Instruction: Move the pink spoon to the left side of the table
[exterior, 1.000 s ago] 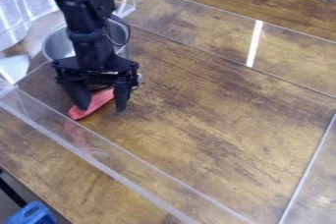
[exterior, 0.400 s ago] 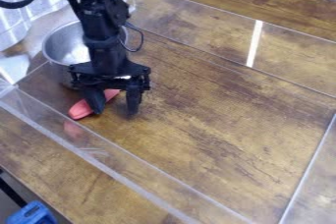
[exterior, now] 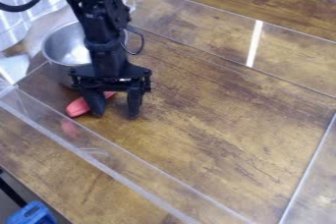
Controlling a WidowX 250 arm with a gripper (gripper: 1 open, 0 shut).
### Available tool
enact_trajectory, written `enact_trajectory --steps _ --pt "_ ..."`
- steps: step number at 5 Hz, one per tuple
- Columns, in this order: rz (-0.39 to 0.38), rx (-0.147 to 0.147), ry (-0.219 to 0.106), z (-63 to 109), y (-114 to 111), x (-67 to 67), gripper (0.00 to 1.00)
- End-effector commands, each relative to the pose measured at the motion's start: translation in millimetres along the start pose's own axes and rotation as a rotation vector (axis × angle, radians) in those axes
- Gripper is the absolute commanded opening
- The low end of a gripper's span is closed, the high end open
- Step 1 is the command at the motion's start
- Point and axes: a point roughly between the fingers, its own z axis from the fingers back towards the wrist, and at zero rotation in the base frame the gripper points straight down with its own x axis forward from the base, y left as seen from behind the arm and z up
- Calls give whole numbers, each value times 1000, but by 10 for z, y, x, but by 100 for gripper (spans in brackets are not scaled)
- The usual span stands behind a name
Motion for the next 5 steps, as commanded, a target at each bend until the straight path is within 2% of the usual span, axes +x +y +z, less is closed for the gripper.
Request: enact_trajectory --steps 1,3,5 --pt "9 -4 -41 54 -72 53 0" --pt "-85 -1 -37 -16 -48 197 0" --pt "-179 -8 -37 73 174 378 0"
